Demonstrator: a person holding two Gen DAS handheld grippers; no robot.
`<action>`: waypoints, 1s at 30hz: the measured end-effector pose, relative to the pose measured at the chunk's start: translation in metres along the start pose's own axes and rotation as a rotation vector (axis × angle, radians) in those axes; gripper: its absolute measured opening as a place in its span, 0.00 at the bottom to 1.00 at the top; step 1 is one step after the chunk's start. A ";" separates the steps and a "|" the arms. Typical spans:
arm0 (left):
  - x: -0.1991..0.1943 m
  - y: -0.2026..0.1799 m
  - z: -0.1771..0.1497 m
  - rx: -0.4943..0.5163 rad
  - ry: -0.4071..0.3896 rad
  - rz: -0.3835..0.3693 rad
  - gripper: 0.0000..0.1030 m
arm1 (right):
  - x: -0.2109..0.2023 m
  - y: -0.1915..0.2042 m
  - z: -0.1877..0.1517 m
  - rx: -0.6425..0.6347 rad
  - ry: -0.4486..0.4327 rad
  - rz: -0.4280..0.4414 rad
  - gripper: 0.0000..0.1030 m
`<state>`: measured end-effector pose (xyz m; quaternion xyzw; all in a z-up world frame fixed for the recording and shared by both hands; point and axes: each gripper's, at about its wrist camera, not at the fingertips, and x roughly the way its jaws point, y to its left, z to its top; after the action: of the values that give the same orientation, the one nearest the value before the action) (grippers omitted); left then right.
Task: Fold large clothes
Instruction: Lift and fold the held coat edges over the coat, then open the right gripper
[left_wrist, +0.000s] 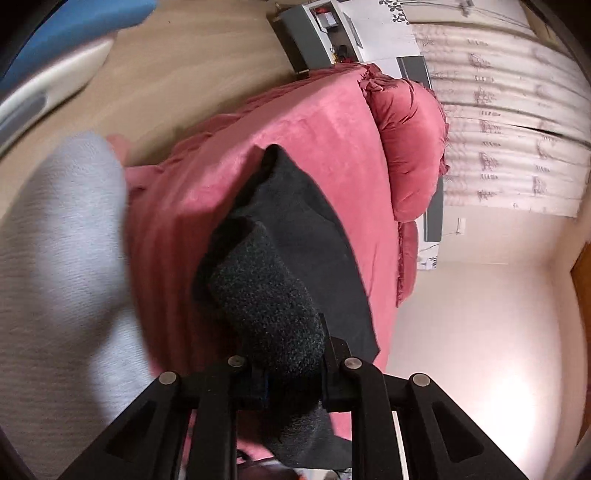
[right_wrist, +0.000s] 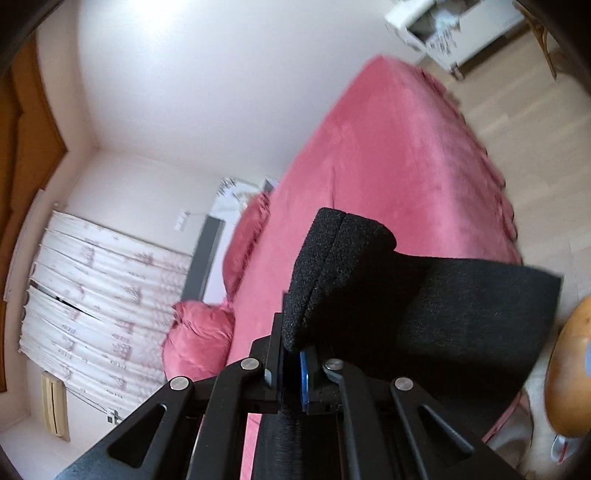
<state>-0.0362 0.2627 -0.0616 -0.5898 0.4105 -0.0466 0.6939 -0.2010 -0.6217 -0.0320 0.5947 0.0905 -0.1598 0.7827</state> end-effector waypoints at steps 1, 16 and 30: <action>0.005 -0.011 0.004 0.011 -0.001 -0.016 0.18 | 0.009 0.005 -0.001 -0.008 0.012 -0.009 0.05; 0.133 -0.079 0.109 -0.191 -0.061 -0.066 0.20 | 0.259 0.132 0.029 -0.211 0.069 -0.130 0.05; 0.175 -0.067 0.174 -0.163 -0.290 -0.066 0.74 | 0.406 0.143 -0.021 -0.397 0.176 -0.204 0.33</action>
<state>0.2155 0.2823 -0.1004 -0.6579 0.2889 0.0500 0.6937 0.2303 -0.6249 -0.0435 0.4287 0.2477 -0.1648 0.8530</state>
